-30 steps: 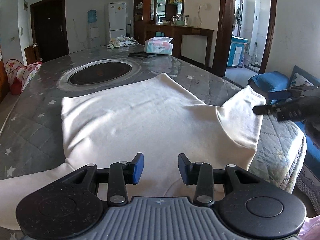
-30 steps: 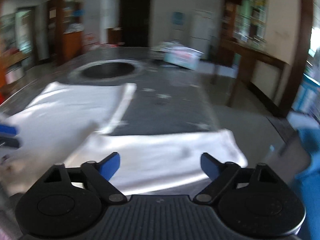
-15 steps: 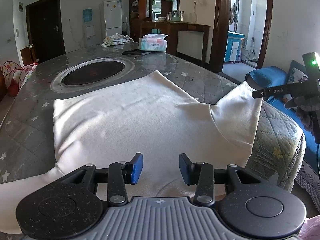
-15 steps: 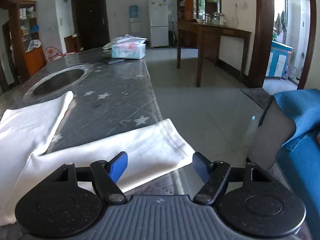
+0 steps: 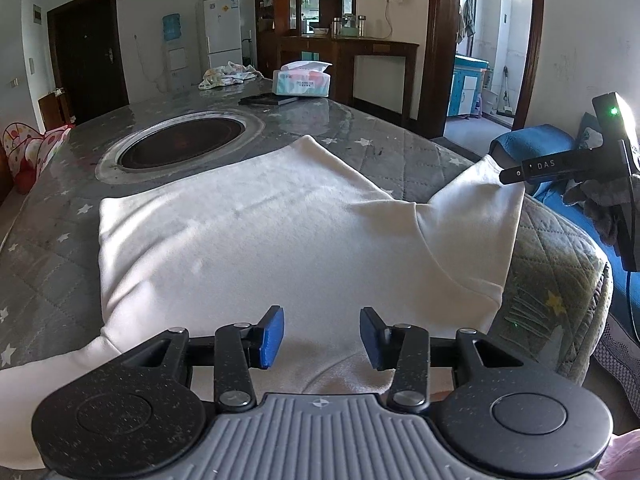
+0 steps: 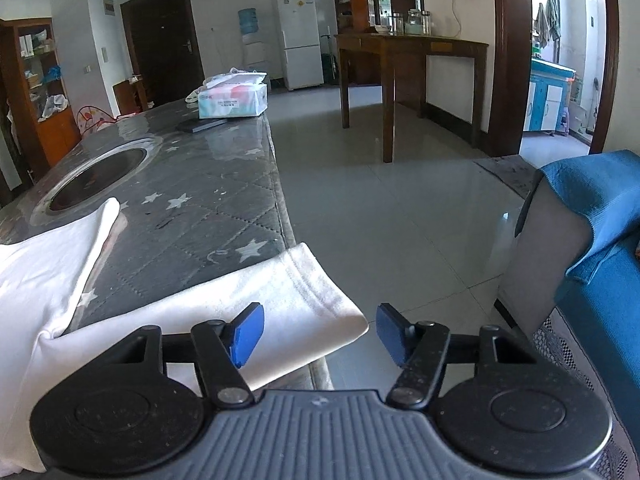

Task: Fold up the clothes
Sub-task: 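Grasp the side edge of the cream shirt with the right gripper, then lift the shirt side with the right gripper and fold it over the body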

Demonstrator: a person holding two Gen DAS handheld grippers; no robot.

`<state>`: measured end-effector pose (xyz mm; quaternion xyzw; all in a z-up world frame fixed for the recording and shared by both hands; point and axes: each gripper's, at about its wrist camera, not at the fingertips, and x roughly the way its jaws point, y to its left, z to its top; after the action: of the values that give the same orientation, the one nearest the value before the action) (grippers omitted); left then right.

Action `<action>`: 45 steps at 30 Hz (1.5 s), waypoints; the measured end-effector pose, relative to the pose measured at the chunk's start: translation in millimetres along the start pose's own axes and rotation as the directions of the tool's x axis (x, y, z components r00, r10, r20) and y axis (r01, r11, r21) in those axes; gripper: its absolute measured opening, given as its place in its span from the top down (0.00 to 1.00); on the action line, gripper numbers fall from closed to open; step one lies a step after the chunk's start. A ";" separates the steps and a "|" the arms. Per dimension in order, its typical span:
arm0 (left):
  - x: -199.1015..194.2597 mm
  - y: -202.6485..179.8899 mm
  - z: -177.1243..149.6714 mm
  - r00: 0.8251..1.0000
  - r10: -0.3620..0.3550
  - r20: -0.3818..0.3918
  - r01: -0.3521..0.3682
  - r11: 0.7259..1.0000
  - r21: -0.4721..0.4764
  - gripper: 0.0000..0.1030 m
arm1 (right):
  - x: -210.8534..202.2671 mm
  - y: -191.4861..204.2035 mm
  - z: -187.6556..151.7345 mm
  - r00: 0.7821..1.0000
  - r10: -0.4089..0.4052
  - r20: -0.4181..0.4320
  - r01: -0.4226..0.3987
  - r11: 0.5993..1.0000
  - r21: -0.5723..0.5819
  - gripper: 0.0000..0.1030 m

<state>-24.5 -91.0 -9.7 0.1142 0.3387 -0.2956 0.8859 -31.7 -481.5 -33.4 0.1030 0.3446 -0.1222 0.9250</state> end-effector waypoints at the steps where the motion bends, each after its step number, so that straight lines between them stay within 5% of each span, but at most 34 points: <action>1: 0.1 -0.5 0.4 1.000 0.000 0.000 0.000 1.000 0.002 0.56 | 0.8 -1.0 0.2 1.000 0.000 -0.001 0.000 1.000 0.002 0.41; 20: 4.1 -14.2 7.9 1.000 -0.008 -0.003 0.008 1.000 0.024 0.53 | 1.2 -21.3 -0.9 0.998 0.069 -0.001 -0.068 0.995 0.078 0.66; 28: 13.4 -21.3 10.8 1.000 -0.016 -0.024 0.016 1.000 0.014 0.53 | -7.8 -20.2 -2.6 0.996 0.085 0.023 -0.086 0.994 0.064 0.90; 45: 29.0 -58.0 17.5 0.995 -0.100 -0.025 0.102 0.992 0.071 0.53 | -57.2 -9.8 23.2 0.981 0.109 0.158 -0.112 0.994 0.007 0.94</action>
<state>-32.8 -157.3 -16.2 0.1321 0.3424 -0.3510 0.8615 -62.3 -488.3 20.7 0.1193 0.2633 -0.0811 0.9539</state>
